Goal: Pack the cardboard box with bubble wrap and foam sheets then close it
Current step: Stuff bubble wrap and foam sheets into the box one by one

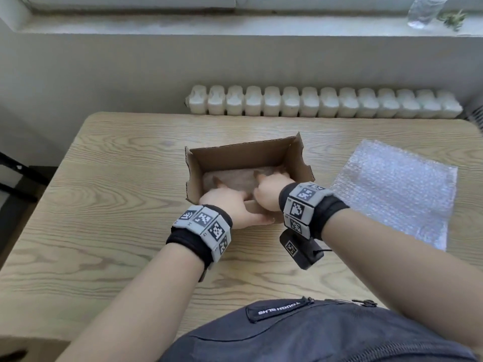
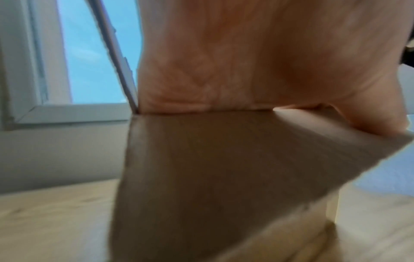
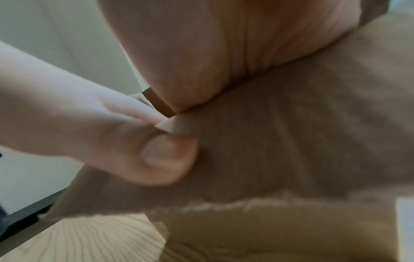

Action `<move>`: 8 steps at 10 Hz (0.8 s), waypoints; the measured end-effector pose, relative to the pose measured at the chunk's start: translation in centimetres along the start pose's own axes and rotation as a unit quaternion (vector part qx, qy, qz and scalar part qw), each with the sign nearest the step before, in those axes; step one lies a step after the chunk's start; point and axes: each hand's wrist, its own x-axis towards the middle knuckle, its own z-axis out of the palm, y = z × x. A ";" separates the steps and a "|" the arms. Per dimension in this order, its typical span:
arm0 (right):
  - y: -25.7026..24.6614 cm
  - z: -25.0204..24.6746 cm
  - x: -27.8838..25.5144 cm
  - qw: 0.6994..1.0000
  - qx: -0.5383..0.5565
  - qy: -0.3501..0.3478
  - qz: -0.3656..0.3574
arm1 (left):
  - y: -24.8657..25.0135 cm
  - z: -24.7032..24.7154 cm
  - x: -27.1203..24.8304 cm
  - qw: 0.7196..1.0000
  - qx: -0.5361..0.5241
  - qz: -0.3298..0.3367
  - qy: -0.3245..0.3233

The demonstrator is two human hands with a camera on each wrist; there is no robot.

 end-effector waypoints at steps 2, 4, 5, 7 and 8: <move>-0.2 -1.3 2.0 0.998 -0.038 -0.040 -0.019 | -0.6 -1.4 1.2 0.997 -0.054 0.019 -0.054; -0.3 -0.9 2.9 0.998 -0.050 -0.024 -0.019 | -0.8 -1.5 1.8 0.995 -0.072 0.012 -0.071; 0.5 -0.2 3.0 0.998 0.032 0.031 -0.040 | -0.7 -1.5 1.5 0.995 -0.067 0.009 -0.067; 0.7 0.0 1.9 0.993 0.073 0.083 -0.033 | -0.2 -1.1 0.6 0.998 -0.045 0.013 -0.030; 1.5 0.2 0.1 0.986 0.063 0.136 -0.073 | 0.2 -1.0 -0.3 1.000 -0.009 -0.006 0.022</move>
